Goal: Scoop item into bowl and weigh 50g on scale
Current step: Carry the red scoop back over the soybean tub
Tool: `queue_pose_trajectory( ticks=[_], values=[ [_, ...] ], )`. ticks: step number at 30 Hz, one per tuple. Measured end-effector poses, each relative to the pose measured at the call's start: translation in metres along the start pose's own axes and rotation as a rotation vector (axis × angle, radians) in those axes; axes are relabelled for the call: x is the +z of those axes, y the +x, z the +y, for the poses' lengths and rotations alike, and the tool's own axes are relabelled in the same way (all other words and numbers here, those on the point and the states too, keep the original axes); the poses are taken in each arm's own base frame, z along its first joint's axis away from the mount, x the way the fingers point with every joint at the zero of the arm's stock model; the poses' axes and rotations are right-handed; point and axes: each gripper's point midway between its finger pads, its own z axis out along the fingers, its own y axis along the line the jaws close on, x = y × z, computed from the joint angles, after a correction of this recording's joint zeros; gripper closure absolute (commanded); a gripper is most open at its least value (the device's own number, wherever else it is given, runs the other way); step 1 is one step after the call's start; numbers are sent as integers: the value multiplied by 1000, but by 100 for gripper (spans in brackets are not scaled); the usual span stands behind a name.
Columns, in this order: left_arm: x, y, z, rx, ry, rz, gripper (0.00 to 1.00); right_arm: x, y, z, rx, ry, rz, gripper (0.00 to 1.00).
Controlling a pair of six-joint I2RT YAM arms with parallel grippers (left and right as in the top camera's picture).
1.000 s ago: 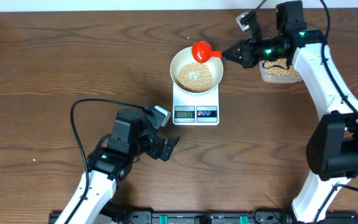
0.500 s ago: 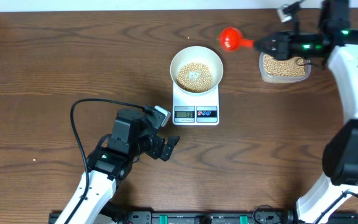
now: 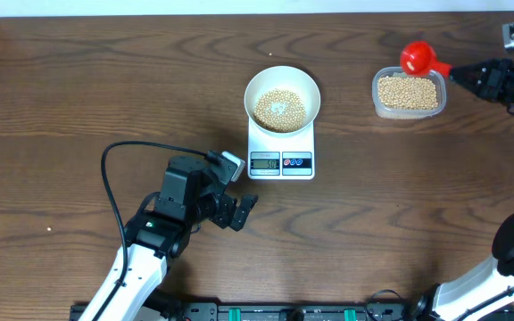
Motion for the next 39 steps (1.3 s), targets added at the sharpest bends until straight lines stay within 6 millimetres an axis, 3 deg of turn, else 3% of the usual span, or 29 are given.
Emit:
queue_pose_trajectory(
  ticks=[6,17,25,39],
  values=[
    [0,0,0,0,0,0,0,5,11,-20,-6,147,62,99],
    [0,0,0,0,0,0,0,29,27,-37,-103,388,194,98],
    [0,0,0,0,0,0,0,63,34,-26,-277,576,296,99],
    [0,0,0,0,0,0,0,61,13,-9,-554,1008,339,99]
  ],
)
